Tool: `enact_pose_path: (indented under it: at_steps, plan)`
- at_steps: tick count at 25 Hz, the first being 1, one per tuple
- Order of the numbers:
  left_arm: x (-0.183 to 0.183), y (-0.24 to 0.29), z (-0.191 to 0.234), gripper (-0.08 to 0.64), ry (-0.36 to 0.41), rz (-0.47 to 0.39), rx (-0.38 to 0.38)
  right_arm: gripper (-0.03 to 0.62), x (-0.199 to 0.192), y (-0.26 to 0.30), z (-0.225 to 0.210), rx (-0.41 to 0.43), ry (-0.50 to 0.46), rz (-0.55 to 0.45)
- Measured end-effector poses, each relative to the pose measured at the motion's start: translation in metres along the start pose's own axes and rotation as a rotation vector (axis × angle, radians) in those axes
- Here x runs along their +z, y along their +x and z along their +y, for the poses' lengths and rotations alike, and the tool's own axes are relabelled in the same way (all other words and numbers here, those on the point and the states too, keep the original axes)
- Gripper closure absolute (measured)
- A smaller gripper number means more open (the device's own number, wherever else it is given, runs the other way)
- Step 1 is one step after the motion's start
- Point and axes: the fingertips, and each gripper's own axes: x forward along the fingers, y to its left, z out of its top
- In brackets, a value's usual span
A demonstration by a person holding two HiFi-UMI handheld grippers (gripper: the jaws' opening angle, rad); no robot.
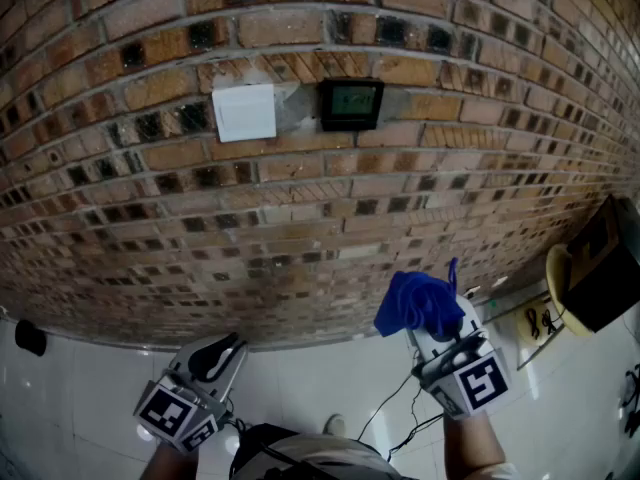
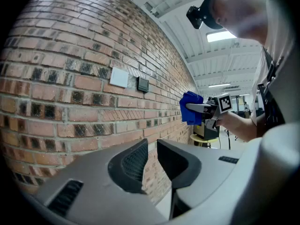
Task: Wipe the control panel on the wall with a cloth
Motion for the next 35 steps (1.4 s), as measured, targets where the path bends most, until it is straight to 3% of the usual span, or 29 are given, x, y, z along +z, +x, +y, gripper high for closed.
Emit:
enact_pose_path:
  at_steps: [6, 12, 18, 23, 28, 32, 35]
  plan:
    - [0.012, 0.032, -0.017, 0.509, -0.013, -0.012, 0.002, 0.503, 0.025, 0.037, -0.049, 0.008, -0.063, -0.098]
    - [0.021, 0.039, 0.011, 0.509, 0.008, -0.023, 0.007, 0.504, 0.066, 0.111, -0.05, 0.032, -0.153, -0.185]
    - [0.018, 0.046, 0.037, 0.509, 0.019, -0.031, -0.027, 0.503, 0.092, 0.184, -0.052, -0.019, -0.245, -0.153]
    - [0.016, 0.048, 0.05, 0.509, 0.013, -0.057, 0.001, 0.503, 0.114, 0.227, -0.052, -0.018, -0.318, -0.187]
    - [0.012, 0.056, 0.05, 0.509, -0.035, -0.061, 0.042, 0.503, 0.126, 0.224, -0.074, -0.028, -0.338, -0.206]
    - [0.011, 0.067, 0.04, 0.509, -0.051, -0.067, 0.054, 0.503, 0.129, 0.196, -0.124, -0.083, -0.407, -0.217]
    - [0.012, 0.076, 0.027, 0.509, -0.061, -0.066, 0.057, 0.503, 0.118, 0.174, -0.166, -0.147, -0.379, -0.187]
